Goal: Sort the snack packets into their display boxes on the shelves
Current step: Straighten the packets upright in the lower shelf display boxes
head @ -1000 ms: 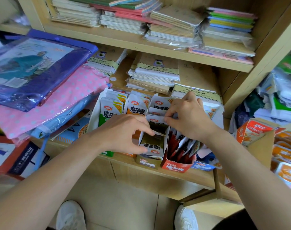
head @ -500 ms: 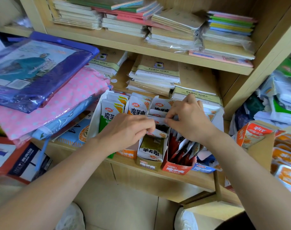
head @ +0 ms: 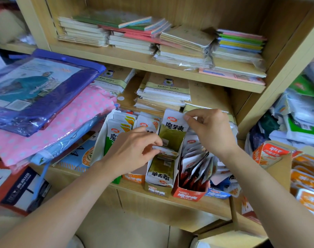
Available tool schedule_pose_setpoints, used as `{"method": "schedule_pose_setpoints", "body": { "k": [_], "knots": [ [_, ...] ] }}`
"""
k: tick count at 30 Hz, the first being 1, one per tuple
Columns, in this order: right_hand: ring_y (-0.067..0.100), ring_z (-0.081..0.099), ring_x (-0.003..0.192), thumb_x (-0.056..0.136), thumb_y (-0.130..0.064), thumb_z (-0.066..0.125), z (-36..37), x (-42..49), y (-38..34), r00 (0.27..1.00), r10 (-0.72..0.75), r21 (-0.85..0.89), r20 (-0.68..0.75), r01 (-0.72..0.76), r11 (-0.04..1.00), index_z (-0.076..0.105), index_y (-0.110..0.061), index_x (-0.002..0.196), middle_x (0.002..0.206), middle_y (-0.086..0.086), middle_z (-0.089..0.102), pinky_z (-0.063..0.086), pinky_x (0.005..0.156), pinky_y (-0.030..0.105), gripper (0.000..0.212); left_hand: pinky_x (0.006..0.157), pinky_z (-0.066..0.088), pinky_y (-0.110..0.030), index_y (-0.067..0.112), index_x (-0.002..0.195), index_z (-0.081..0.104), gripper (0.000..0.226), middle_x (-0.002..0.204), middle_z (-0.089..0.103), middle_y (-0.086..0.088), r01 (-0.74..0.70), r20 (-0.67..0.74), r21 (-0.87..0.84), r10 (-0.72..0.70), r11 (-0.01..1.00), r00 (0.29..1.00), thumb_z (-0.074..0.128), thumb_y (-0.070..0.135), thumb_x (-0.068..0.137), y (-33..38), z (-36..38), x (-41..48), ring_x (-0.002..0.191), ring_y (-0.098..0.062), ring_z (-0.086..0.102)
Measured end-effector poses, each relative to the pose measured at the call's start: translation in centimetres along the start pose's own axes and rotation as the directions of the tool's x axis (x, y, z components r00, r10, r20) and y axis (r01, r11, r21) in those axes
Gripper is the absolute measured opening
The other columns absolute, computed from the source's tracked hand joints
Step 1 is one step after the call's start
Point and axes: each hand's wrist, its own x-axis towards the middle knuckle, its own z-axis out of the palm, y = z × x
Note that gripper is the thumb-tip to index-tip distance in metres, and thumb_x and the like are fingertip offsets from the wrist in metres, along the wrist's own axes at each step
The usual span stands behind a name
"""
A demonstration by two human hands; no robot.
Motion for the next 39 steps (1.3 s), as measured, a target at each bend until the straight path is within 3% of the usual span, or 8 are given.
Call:
{"method": "schedule_pose_setpoints", "body": {
  "k": [5, 11, 15, 19, 22, 26, 33, 39],
  "knots": [
    [0.027, 0.07, 0.057, 0.1, -0.013, 0.059, -0.6, 0.1, -0.6, 0.955, 0.291, 0.452, 0.055, -0.284, 0.846, 0.072, -0.013, 0.091, 0.069, 0.008, 0.074, 0.052, 0.052, 0.028, 0.016, 0.065, 0.053, -0.03, 0.029, 0.09, 0.078, 0.023, 0.119, 0.071, 0.013, -0.058, 0.06, 0.06, 0.054, 0.996, 0.997, 0.059, 0.041, 0.093, -0.3, 0.5, -0.1, 0.103, -0.012, 0.054],
    [0.03, 0.073, 0.067, 0.095, -0.035, 0.066, -2.5, 0.0, -2.3, 0.945, 0.326, 0.575, -0.038, -0.246, 0.781, 0.073, -0.003, 0.081, 0.071, 0.013, 0.074, 0.06, 0.064, 0.035, 0.035, 0.075, 0.056, -0.04, 0.028, 0.09, 0.078, 0.02, 0.129, 0.065, 0.012, -0.028, 0.08, 0.042, 0.025, 0.999, 0.997, 0.062, 0.039, 0.093, -0.8, 0.7, -0.3, 0.113, -0.014, 0.05],
    [0.028, 0.069, 0.06, 0.079, -0.047, 0.078, -4.1, 0.0, -2.7, 0.96, 0.26, 0.553, -0.105, -0.16, 0.818, 0.071, -0.005, 0.075, 0.063, 0.01, 0.071, 0.057, 0.061, 0.034, 0.043, 0.074, 0.056, -0.037, 0.028, 0.092, 0.079, 0.015, 0.124, 0.065, 0.01, -0.031, 0.078, 0.034, 0.028, 0.999, 0.997, 0.068, 0.037, 0.092, -0.8, 0.6, -0.3, 0.114, -0.014, 0.05],
    [0.021, 0.067, 0.061, 0.077, -0.017, 0.085, -5.1, 0.3, -1.6, 0.981, 0.173, 0.394, 0.089, -0.194, 0.899, 0.07, -0.009, 0.082, 0.068, 0.003, 0.071, 0.054, 0.063, 0.037, 0.017, 0.08, 0.057, -0.041, 0.028, 0.092, 0.079, 0.017, 0.13, 0.064, 0.012, -0.015, 0.09, 0.019, 0.013, 1.0, 0.996, 0.066, 0.039, 0.092, -0.8, 0.6, -0.2, 0.118, -0.013, 0.05],
    [0.011, 0.062, 0.06, 0.078, -0.006, 0.083, -5.9, 0.1, -0.6, 0.98, 0.136, 0.29, 0.145, -0.174, 0.941, 0.071, -0.012, 0.095, 0.075, -0.012, 0.066, 0.052, 0.062, 0.031, 0.022, 0.081, 0.056, -0.042, 0.028, 0.091, 0.078, 0.02, 0.135, 0.062, 0.014, -0.011, 0.097, 0.02, 0.009, 1.0, 0.995, 0.063, 0.042, 0.092, -0.8, 0.7, -0.1, 0.117, -0.013, 0.049],
    [0.017, 0.063, 0.07, 0.081, -0.007, 0.082, -5.5, 0.1, -0.1, 0.995, 0.029, 0.195, 0.092, -0.046, 0.98, 0.067, -0.025, 0.112, 0.082, 0.001, 0.067, 0.056, 0.071, 0.032, 0.039, 0.075, 0.055, -0.036, 0.028, 0.09, 0.078, 0.019, 0.133, 0.063, 0.014, -0.016, 0.078, 0.026, 0.014, 1.0, 0.997, 0.064, 0.04, 0.092, -0.7, 0.7, 0.1, 0.113, -0.013, 0.049],
    [-0.006, 0.065, 0.087, 0.086, -0.002, 0.074, -3.2, 0.1, -1.9, 0.957, -0.282, -0.028, -0.063, 0.281, 0.959, 0.073, -0.011, 0.1, 0.091, -0.007, 0.073, 0.052, 0.077, 0.011, 0.016, 0.07, 0.055, -0.031, 0.023, 0.089, 0.079, 0.012, 0.124, 0.066, 0.009, -0.026, 0.037, 0.028, 0.025, 0.999, 0.999, 0.071, 0.032, 0.09, -0.7, 0.7, 0.1, 0.11, -0.01, 0.051],
    [0.002, 0.069, 0.083, 0.089, -0.007, 0.074, -0.2, 1.2, -0.7, 0.938, -0.309, 0.048, 0.155, 0.306, 0.951, 0.078, -0.013, 0.1, 0.094, -0.006, 0.077, 0.056, 0.078, 0.022, 0.014, 0.066, 0.053, -0.03, 0.023, 0.091, 0.079, 0.01, 0.099, 0.067, 0.011, -0.026, -0.068, 0.051, 0.029, 0.998, 0.997, 0.075, 0.032, 0.087, -0.8, 0.9, 0.1, 0.097, -0.01, 0.056]
  ]
}}
